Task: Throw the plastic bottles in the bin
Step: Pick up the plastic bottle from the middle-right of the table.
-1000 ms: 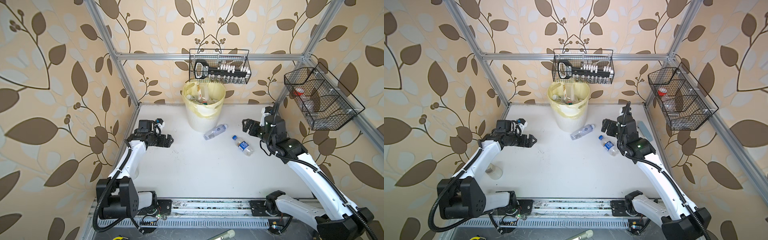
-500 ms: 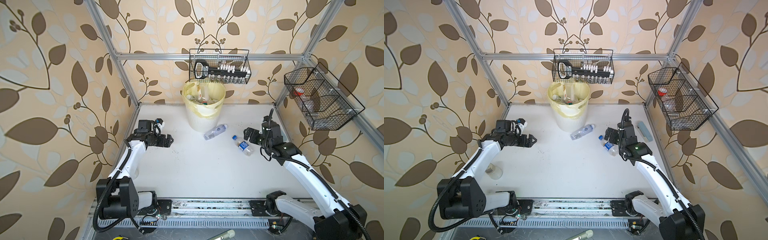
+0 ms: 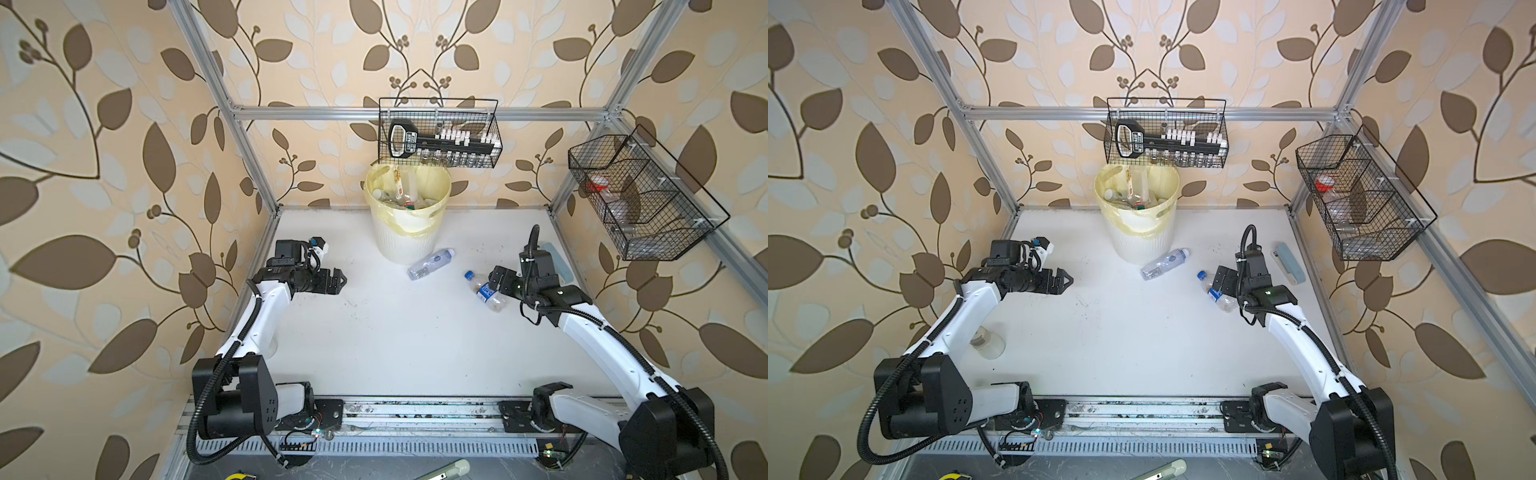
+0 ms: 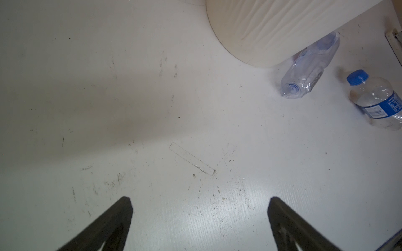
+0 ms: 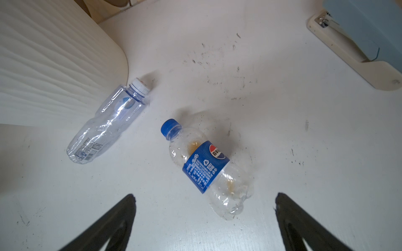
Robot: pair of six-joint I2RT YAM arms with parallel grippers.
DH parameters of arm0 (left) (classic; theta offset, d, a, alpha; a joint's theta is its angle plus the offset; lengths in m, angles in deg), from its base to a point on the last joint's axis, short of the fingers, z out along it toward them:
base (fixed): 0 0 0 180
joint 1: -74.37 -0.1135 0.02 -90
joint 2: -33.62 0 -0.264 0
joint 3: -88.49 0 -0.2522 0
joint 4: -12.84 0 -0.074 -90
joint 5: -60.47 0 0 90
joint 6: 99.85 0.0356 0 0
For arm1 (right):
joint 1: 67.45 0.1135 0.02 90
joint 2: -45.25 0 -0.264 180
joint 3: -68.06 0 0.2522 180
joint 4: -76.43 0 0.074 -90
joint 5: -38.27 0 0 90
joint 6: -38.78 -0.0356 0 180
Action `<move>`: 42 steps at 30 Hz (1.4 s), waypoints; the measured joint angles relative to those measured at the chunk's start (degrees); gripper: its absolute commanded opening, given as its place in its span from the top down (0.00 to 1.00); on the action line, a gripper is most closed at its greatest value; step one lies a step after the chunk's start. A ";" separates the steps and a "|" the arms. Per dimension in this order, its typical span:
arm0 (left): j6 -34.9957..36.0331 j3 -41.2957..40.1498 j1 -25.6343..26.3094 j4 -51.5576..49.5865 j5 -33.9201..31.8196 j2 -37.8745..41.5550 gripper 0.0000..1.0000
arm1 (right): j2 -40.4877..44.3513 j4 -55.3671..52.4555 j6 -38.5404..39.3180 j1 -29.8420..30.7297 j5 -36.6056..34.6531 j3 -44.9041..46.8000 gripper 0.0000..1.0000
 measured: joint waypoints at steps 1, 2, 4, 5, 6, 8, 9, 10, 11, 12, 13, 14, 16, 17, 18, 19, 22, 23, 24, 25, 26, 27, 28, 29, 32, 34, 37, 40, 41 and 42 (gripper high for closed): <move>0.00 -0.02 0.00 0.00 0.00 0.00 0.01 | -0.70 0.11 0.20 -0.11 0.09 0.00 0.00; -0.02 -0.02 0.00 0.00 0.00 0.00 0.01 | -1.25 0.24 0.35 -0.17 0.24 0.02 0.00; 0.00 0.00 -0.02 0.00 0.04 0.00 0.01 | -2.45 0.66 0.83 -0.26 0.46 0.13 0.00; 0.00 0.00 -0.02 0.00 0.04 0.00 0.01 | -2.91 0.98 1.07 -0.26 0.50 0.31 0.00; 0.00 0.00 -0.11 0.00 0.07 0.00 0.01 | -3.37 1.27 1.31 -0.33 0.63 0.52 0.00; 0.00 0.00 -0.37 -0.02 0.20 0.00 0.01 | -4.33 1.44 1.84 -0.37 0.85 0.81 0.00; 0.00 -0.02 -0.44 0.00 0.20 0.00 0.01 | -4.87 1.55 2.14 -0.35 0.87 0.90 0.00; 0.00 -0.02 -0.76 -0.02 0.22 0.00 0.01 | -5.44 1.73 2.43 -0.37 1.05 0.96 0.00; 0.00 0.00 -0.76 -0.02 0.22 0.00 0.01 | -5.92 1.84 2.62 -0.35 1.14 0.98 0.00; 0.00 0.00 -0.76 -0.02 0.22 0.00 0.01 | -6.38 2.01 2.84 -0.35 1.31 1.07 0.00; 0.00 -0.02 -0.76 -0.02 0.24 0.00 0.01 | -6.82 2.16 3.08 -0.35 1.46 1.09 0.00; 0.00 0.00 -0.76 -0.02 0.26 0.00 0.01 | -7.21 2.38 3.28 -0.37 1.62 1.16 0.00; 0.00 -0.02 -0.83 -0.02 0.33 0.00 0.01 | -8.02 2.95 3.58 -0.35 1.88 1.33 0.00; 0.00 -0.02 -1.11 -0.02 0.42 0.00 0.01 | -8.39 3.17 3.69 -0.35 1.92 1.49 0.00; 0.00 -0.02 -1.14 -0.02 0.44 0.00 0.01 | -8.79 3.39 3.78 -0.35 2.01 1.66 0.00; 0.00 0.00 -1.14 -0.02 0.46 0.00 0.01 | -9.27 3.43 3.89 -0.35 2.12 1.77 0.00; 0.00 -0.02 -1.14 -0.02 0.50 0.00 0.01 | -10.69 3.78 4.35 -0.37 2.16 1.92 0.00; 0.00 0.00 -1.16 -0.02 0.50 0.00 0.01 | -11.06 3.93 4.55 -0.37 2.16 1.95 0.00; -0.02 -0.02 -1.16 -0.02 0.55 0.00 0.01 | -11.45 4.11 4.68 -0.37 2.19 1.97 0.00; 0.00 -0.02 -1.16 -0.02 0.59 0.00 0.01 | -11.82 4.35 4.83 -0.37 2.27 2.03 0.00; 0.00 0.00 -1.16 -0.02 0.63 0.00 0.01 | -12.13 4.55 4.98 -0.35 2.34 2.10 0.00; 0.00 0.00 -1.16 -0.02 0.68 0.00 0.01 | -12.41 4.94 5.18 -0.35 2.40 2.36 0.01; 0.00 0.00 -1.16 -0.02 0.72 0.00 0.01 | -12.61 5.33 5.38 -0.35 2.45 2.71 0.02; 0.00 0.00 -1.20 -0.02 0.85 0.00 0.01 | -12.81 5.53 5.51 -0.35 2.54 2.95 0.03; 0.00 0.00 -1.51 -0.02 1.25 0.00 0.01 | -13.66 5.99 6.23 -0.35 2.54 3.39 0.07; 0.00 0.00 -1.51 -0.04 1.38 0.00 0.01 | -14.40 6.27 6.67 -0.35 2.54 3.39 0.09; 0.00 -0.02 -1.51 -0.04 1.44 0.00 0.01 | -15.47 6.60 7.34 -0.35 2.51 3.39 0.12; 0.00 0.00 -1.53 -0.04 1.46 0.00 0.01 | -16.50 6.99 7.82 -0.26 2.51 3.39 0.16; 0.00 0.00 -1.53 -0.04 1.46 0.00 0.01 | -16.79 7.04 7.96 -0.17 2.51 3.39 0.17; 0.00 0.00 -1.70 -0.04 1.49 0.00 0.01 | -17.05 7.15 8.02 -0.07 2.49 3.39 0.18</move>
